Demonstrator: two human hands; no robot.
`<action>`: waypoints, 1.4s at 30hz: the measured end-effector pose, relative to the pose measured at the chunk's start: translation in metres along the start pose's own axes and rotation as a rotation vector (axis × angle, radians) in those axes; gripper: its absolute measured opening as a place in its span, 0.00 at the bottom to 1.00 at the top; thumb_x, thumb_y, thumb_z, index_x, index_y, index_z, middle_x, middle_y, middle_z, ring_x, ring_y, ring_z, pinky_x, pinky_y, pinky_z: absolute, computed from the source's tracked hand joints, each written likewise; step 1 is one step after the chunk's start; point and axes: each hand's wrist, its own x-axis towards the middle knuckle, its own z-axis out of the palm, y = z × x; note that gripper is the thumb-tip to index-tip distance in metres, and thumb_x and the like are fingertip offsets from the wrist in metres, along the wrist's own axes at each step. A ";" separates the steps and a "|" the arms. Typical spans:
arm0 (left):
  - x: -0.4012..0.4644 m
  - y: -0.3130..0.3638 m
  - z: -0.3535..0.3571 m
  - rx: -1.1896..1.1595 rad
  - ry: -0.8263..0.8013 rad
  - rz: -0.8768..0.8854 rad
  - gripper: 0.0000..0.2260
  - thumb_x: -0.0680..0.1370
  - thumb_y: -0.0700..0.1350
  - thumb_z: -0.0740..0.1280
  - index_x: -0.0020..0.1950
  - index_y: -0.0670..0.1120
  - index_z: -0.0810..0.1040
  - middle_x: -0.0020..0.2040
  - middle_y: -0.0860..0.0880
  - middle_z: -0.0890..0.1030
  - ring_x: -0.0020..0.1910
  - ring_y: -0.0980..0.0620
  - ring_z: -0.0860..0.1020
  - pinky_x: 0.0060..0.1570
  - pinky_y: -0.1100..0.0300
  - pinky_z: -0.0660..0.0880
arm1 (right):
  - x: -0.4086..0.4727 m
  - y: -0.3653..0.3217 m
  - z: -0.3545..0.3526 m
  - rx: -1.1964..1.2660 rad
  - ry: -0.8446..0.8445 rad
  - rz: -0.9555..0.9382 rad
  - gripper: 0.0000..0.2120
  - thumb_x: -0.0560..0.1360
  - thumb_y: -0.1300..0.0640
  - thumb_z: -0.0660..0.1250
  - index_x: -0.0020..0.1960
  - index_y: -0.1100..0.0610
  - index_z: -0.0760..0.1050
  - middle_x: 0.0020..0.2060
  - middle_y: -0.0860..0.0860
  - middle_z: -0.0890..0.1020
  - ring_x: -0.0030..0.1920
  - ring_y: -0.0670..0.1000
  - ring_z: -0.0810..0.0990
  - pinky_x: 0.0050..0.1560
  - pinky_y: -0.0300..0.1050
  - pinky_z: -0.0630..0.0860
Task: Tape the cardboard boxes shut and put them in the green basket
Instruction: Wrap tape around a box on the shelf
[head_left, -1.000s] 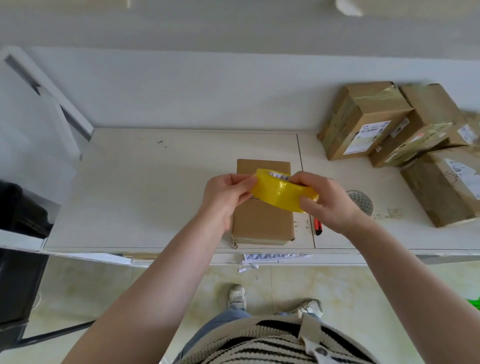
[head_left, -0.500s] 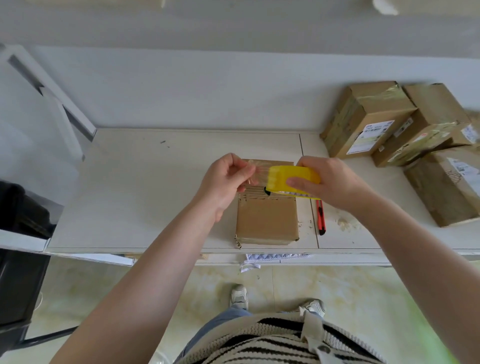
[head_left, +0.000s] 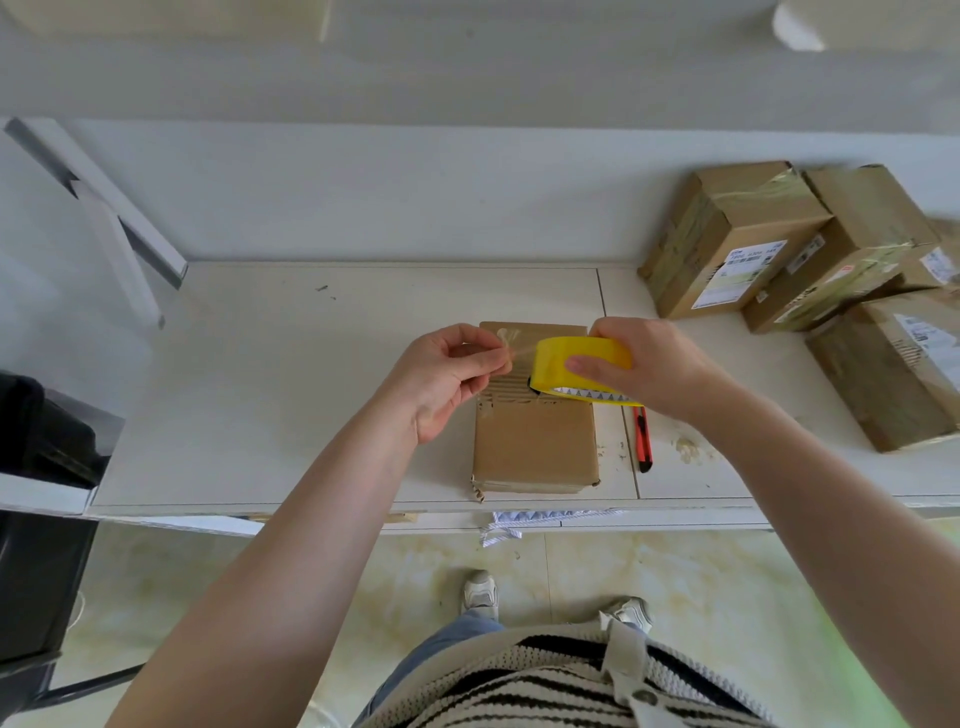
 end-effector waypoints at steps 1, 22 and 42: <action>0.000 0.000 0.001 0.027 0.002 0.008 0.09 0.73 0.29 0.69 0.41 0.42 0.77 0.36 0.46 0.83 0.33 0.55 0.82 0.34 0.68 0.74 | 0.000 -0.001 -0.001 0.010 0.007 0.008 0.29 0.68 0.26 0.56 0.42 0.52 0.74 0.32 0.50 0.76 0.33 0.51 0.75 0.34 0.46 0.70; 0.005 -0.003 0.003 0.395 0.141 0.192 0.03 0.75 0.42 0.73 0.43 0.44 0.83 0.31 0.54 0.80 0.32 0.60 0.77 0.36 0.70 0.72 | 0.002 -0.001 -0.018 -0.060 0.036 0.063 0.23 0.73 0.34 0.63 0.35 0.53 0.73 0.28 0.49 0.73 0.30 0.49 0.73 0.30 0.44 0.65; 0.021 -0.019 -0.004 0.170 0.413 0.389 0.08 0.74 0.40 0.73 0.36 0.45 0.78 0.26 0.57 0.74 0.28 0.59 0.71 0.37 0.67 0.72 | 0.010 -0.007 -0.011 -0.061 -0.028 0.028 0.31 0.72 0.29 0.58 0.39 0.58 0.76 0.30 0.53 0.75 0.31 0.51 0.73 0.32 0.44 0.65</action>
